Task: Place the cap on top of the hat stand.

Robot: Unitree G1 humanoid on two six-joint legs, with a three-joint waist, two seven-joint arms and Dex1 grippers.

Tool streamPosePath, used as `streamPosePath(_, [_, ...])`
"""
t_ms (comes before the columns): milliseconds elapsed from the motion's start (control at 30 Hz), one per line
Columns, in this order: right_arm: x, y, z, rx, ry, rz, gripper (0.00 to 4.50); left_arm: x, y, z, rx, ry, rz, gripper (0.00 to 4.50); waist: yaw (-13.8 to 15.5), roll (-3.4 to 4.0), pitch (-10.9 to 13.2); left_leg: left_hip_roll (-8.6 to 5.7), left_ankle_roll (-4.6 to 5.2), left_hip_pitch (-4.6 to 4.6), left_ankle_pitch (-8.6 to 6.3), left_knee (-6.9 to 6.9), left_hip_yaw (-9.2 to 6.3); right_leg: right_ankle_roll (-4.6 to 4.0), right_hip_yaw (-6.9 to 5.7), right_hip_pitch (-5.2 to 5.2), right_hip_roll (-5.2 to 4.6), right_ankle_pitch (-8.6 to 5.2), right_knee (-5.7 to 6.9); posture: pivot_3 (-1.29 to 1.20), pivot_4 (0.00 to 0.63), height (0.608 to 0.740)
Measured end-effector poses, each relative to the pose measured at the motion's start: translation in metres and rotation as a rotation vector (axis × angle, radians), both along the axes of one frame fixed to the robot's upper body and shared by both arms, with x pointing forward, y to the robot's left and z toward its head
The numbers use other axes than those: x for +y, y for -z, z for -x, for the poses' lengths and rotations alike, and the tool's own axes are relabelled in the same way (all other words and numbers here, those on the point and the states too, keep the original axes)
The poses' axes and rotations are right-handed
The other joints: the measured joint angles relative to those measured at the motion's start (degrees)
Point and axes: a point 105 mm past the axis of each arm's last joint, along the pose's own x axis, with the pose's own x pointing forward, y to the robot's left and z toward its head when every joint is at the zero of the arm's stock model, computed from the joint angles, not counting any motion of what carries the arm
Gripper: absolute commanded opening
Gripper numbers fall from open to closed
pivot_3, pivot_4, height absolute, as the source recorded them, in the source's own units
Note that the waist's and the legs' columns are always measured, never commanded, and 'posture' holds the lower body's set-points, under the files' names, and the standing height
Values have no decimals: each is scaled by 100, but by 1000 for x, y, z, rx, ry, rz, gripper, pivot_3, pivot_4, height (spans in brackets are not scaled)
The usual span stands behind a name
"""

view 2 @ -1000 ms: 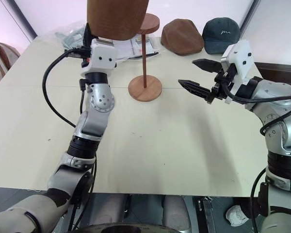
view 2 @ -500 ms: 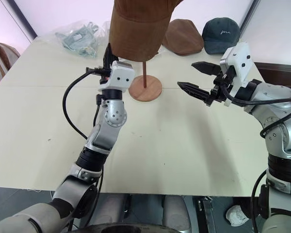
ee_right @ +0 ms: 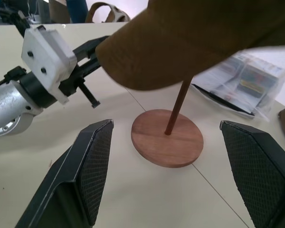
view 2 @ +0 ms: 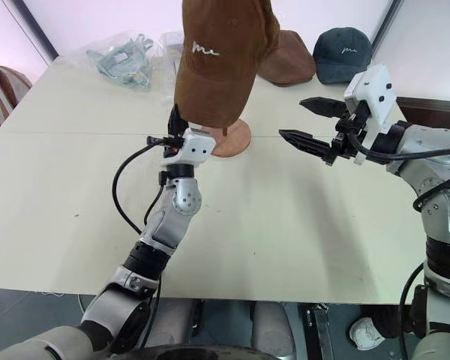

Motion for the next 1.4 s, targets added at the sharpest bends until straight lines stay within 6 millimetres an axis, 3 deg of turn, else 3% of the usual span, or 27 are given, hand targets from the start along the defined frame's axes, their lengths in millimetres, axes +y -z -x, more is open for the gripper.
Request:
streamPosePath(500, [-3, -1, 4, 23, -9, 25, 3656, -10, 32, 12, 63, 5, 7, 37, 4, 1, -1, 0, 0, 0, 0, 1, 0, 0, 0, 0, 0, 0, 1, 0, 150, 740])
streamPosePath(667, [-3, -1, 5, 36, -16, 29, 3656, -16, 28, 15, 43, 8, 21, 37, 9, 1, -1, 0, 0, 0, 0, 1, 0, 0, 0, 0, 0, 0, 1, 0, 150, 740])
streamPosePath(767, [-4, -2, 5, 39, -11, 34, 3656, -18, 28, 17, 40, 8, 30, 963, 8, 2, -1, 0, 0, 0, 0, 1, 0, 0, 0, 0, 0, 0, 1, 0, 150, 740])
streamPosePath(1000, [-4, -2, 6, 42, -17, 30, 3656, -17, 29, 18, 39, 2, 38, 4490, 9, 2, -1, 0, 0, -1, 0, 2, 0, 0, 0, 0, 0, 0, 1, 0, 150, 740])
streamPosePath(1200, [-3, -2, 6, 42, -21, 31, 3656, -18, 36, 18, 74, 22, 40, 4490, 6, 3, -2, 0, 0, 0, 0, 2, 0, 0, 0, 0, 0, 0, 1, 0, 150, 740])
streamPosePath(1400, [-3, -2, 6, 35, -26, 28, 3656, -11, 62, 18, 203, 53, 82, 4490, 5, 4, -2, 0, 0, 0, 0, 6, 0, 0, 0, 1, 0, 0, 3, 0, 150, 740])
